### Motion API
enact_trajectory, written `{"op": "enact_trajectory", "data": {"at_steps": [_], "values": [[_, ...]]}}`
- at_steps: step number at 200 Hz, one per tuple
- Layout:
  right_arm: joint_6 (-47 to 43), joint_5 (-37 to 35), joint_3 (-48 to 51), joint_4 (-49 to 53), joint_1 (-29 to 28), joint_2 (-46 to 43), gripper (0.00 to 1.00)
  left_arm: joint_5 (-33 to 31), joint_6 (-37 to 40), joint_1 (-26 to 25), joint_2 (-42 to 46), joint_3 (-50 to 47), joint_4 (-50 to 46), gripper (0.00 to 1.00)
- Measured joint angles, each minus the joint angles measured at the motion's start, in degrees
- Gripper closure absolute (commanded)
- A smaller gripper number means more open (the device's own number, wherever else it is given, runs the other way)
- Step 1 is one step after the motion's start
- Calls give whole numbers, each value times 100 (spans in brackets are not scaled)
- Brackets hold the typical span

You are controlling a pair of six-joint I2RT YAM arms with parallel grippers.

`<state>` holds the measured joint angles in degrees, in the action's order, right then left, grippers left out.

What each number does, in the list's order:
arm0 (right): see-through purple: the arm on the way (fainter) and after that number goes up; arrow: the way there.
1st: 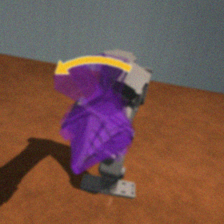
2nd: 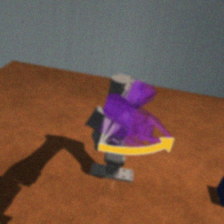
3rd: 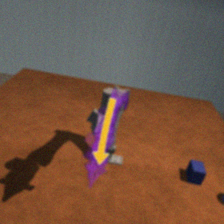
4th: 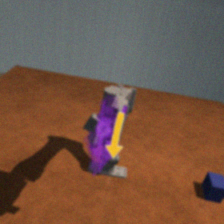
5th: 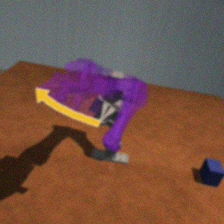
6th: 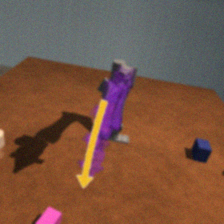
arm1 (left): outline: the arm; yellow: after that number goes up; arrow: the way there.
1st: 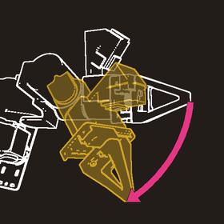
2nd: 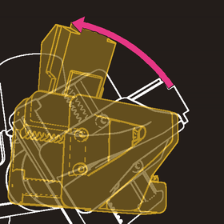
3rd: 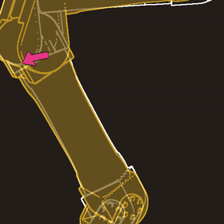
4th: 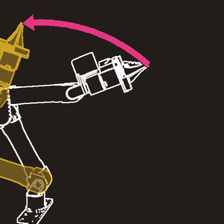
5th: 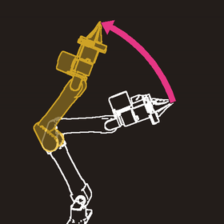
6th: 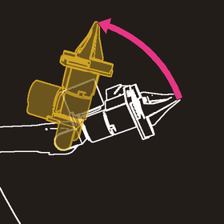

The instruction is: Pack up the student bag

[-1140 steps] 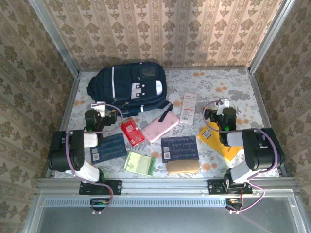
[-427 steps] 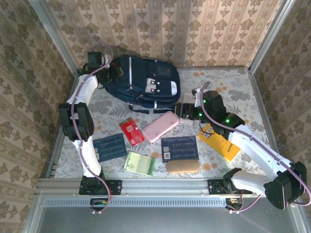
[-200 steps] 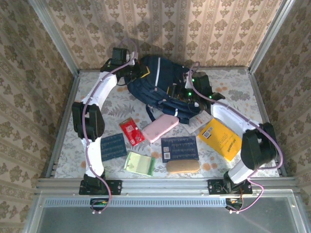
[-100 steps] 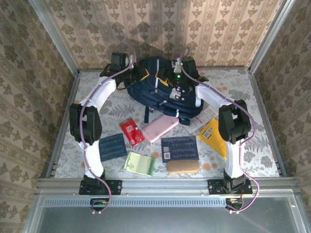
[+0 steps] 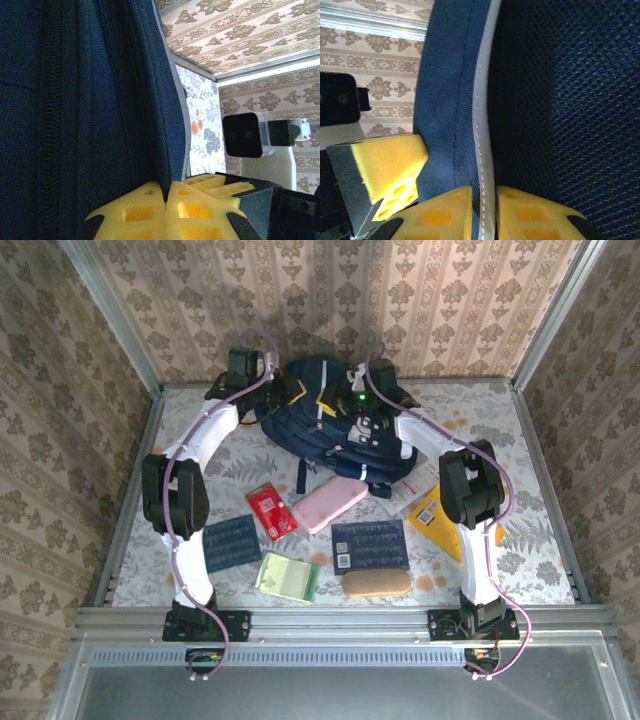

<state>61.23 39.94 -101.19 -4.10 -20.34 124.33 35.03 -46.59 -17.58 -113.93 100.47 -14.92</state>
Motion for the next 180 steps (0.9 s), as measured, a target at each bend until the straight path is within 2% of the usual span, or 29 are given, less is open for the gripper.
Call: {"op": "enact_trajectory", "data": {"at_steps": [20, 61, 92, 117, 180], "values": [[33, 162, -203, -9, -24, 201, 74, -81, 2, 4, 0, 0, -4, 100], [282, 323, -308, -315, -33, 385, 77, -249, 9, 7, 0, 9, -33, 100], [483, 481, -459, -369, -33, 535, 84, -354, 11, 7, 0, 17, -94, 100], [629, 619, -496, -645, -48, 588, 85, -380, 11, -9, 0, 17, -105, 100], [498, 748, -382, -804, -46, 568, 72, -374, 138, -42, 0, 111, -308, 100]]}}
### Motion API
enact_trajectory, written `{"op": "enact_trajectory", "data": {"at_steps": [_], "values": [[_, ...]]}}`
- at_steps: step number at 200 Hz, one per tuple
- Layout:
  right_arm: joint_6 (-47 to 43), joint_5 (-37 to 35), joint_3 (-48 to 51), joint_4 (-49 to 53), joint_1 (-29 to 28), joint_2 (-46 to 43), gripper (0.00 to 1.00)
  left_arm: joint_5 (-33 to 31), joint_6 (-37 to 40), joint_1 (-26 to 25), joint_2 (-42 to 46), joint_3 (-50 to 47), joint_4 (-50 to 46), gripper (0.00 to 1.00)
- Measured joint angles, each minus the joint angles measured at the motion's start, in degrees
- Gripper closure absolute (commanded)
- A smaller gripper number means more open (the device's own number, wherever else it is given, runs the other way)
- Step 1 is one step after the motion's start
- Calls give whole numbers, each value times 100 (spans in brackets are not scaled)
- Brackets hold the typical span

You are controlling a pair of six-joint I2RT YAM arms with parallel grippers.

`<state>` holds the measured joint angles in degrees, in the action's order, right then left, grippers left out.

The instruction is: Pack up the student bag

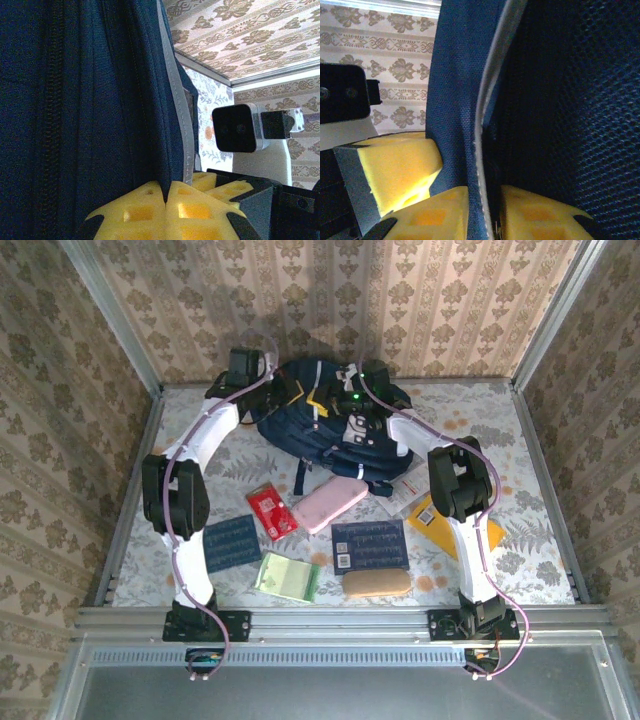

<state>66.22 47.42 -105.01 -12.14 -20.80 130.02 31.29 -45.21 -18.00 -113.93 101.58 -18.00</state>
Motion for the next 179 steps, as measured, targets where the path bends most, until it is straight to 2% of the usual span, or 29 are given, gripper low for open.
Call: {"op": "enact_trajectory", "data": {"at_steps": [24, 46, 67, 76, 108, 138, 179], "values": [[61, 31, -2, -114, 2, 4, 78, 20, 0, 0, -35, 87, -31, 100], [219, 55, -2, -258, 26, 24, 92, 42, -2, 0, -96, 271, -109, 100], [380, 101, 37, -520, 39, 26, 96, 44, -2, 0, -111, 319, -103, 100], [466, 107, 133, -695, 46, 24, 100, 44, 0, 0, -111, 321, -105, 100], [793, 107, 732, -1572, 90, -57, 100, 107, -4, -4, -120, 315, -225, 100], [1453, 175, 1152, -2546, 170, -109, 100, 184, -9, -48, -120, 308, -162, 100], [1963, 280, 1189, -3062, 254, -109, 100, 273, -50, -57, -120, 306, 87, 100]]}}
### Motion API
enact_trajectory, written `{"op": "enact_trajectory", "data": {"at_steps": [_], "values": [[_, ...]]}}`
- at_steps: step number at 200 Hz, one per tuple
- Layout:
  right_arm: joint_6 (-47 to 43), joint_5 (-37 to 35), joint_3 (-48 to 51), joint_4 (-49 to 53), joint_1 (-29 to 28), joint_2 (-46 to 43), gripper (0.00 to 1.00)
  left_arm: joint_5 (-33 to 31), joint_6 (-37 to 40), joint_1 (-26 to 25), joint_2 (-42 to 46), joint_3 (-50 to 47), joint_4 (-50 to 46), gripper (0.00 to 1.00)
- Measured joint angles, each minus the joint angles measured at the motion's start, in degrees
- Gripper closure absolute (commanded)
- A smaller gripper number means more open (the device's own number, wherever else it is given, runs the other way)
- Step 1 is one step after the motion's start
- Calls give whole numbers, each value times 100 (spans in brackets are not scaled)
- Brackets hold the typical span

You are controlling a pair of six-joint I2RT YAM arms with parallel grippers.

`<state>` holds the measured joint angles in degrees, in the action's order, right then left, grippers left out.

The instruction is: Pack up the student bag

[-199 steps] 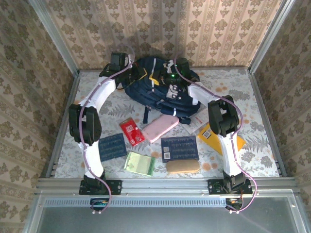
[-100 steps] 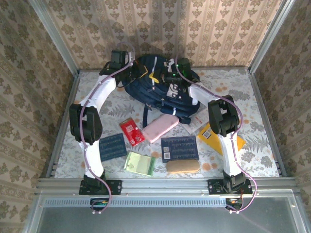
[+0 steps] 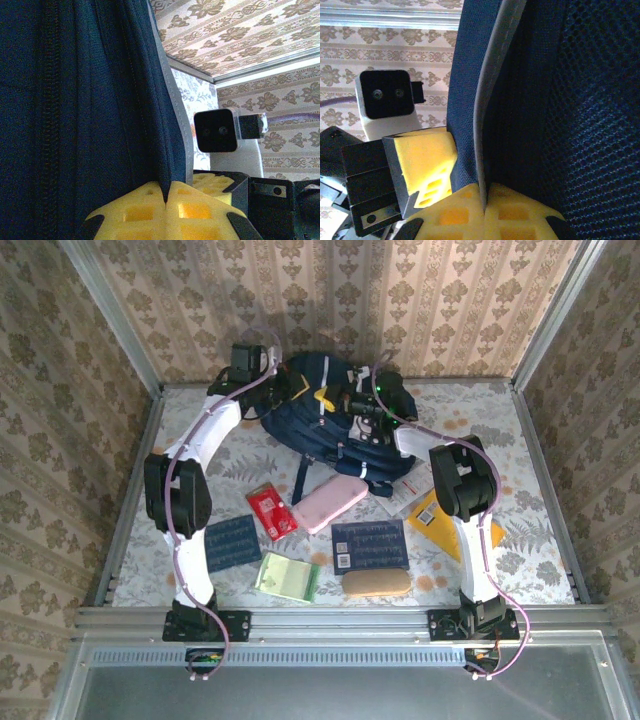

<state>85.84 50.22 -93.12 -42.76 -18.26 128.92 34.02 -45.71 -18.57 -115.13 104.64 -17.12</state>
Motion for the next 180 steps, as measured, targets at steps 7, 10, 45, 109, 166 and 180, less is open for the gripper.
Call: {"op": "enact_trajectory", "data": {"at_steps": [7, 10, 45, 109, 166, 180], "values": [[33, 9, 9, -46, 7, 0, 100, 13, -17, 0, 0, -9, 28, 100], [50, 11, 11, -63, 9, 0, 100, 20, -17, 0, 0, -17, 46, 100], [142, 28, 26, -83, 17, 4, 88, 79, -127, 11, 2, -107, 166, 100], [184, 66, -170, -52, 0, 61, 76, 133, -275, 11, 2, -197, 417, 100], [-350, 59, -254, 428, -17, 127, 100, 111, -361, 13, 11, -350, 608, 100], [-601, 15, -251, 601, -31, 109, 100, 63, -339, 15, 11, -365, 538, 96]]}}
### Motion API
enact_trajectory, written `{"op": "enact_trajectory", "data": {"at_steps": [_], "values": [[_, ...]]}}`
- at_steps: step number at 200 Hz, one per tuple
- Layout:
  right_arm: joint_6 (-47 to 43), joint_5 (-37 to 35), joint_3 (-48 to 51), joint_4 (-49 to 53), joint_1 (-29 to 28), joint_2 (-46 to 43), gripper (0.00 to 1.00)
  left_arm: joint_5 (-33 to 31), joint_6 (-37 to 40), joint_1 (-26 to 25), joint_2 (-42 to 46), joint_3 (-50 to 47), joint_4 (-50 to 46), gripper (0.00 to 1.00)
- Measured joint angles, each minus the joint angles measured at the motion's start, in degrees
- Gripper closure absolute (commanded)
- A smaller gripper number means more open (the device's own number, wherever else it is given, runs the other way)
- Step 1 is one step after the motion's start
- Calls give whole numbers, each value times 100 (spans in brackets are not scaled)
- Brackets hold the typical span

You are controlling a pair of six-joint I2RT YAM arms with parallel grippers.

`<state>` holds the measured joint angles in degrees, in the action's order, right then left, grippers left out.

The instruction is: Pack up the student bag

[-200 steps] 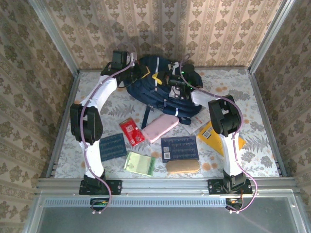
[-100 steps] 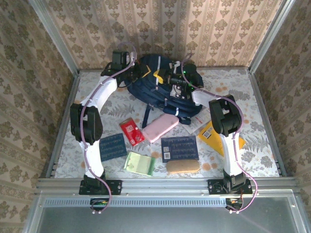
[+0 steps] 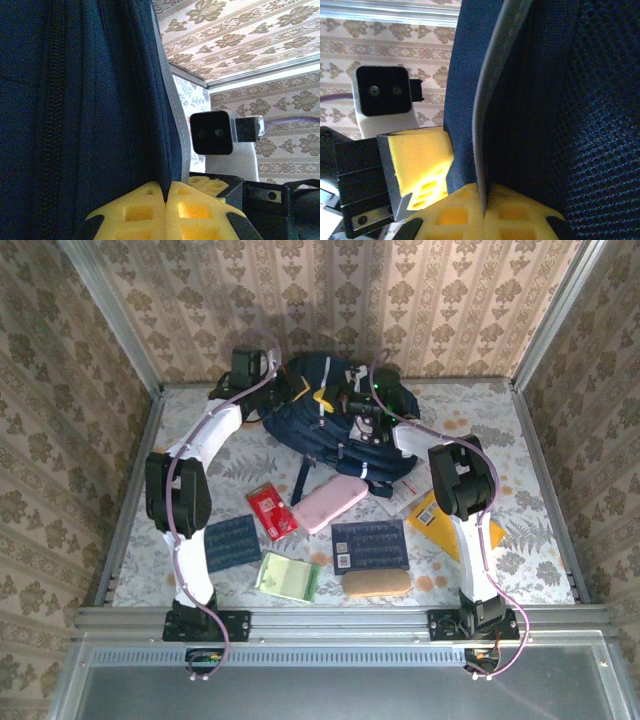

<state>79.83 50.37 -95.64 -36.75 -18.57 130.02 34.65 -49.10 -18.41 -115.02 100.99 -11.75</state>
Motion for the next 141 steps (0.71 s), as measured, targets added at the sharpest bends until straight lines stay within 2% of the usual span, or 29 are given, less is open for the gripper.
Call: {"op": "enact_trajectory", "data": {"at_steps": [13, 24, 49, 70, 100, 118, 141], "values": [[-190, -20, 0, 188, -7, -42, 100, -42, 120, 2, 4, 2, -129, 75], [-321, -44, 0, 374, -11, -87, 100, -63, 212, 9, 42, 2, -256, 61], [-466, -87, -74, 772, -7, -129, 100, -205, 605, 7, 348, -2, -763, 46], [-509, -116, -302, 1211, -4, -129, 100, -393, 1008, 7, 951, -157, -1156, 45], [-511, -195, -713, 1641, 28, -127, 100, -680, 1648, -72, 2127, -890, -1403, 54], [-485, -197, -1016, 1821, 61, -85, 100, -1003, 2085, -345, 2623, -1467, -1495, 62], [-472, -197, -1449, 2173, 96, 0, 100, -1421, 2590, -822, 2809, -2225, -1552, 62]]}}
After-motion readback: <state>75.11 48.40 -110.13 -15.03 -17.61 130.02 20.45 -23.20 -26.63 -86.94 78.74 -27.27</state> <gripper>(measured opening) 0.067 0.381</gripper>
